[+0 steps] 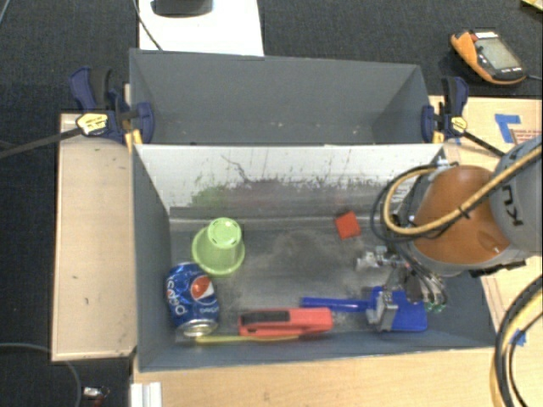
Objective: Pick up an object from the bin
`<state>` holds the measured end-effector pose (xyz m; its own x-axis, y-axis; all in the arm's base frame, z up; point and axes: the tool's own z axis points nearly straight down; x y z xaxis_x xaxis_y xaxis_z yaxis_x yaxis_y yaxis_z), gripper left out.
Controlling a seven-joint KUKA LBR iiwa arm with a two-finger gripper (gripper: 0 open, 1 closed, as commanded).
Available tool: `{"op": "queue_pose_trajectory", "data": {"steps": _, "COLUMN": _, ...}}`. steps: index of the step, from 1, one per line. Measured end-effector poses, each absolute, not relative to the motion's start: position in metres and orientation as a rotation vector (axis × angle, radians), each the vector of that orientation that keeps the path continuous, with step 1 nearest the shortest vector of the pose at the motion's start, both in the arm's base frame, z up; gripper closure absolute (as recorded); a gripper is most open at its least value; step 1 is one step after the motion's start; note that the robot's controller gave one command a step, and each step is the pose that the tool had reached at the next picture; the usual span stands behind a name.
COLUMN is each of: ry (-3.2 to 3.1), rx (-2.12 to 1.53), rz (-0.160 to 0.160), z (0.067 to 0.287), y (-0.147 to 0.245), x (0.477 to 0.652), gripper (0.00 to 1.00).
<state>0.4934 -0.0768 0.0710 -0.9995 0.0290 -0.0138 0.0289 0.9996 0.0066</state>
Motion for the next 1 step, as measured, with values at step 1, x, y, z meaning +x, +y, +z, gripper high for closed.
{"op": "queue_pose_trajectory", "data": {"steps": 1, "ry": 3.130, "rx": -0.006, "rz": 0.006, "z": 0.0733, "y": -0.0749, "x": 0.4950, "gripper": 1.00}}
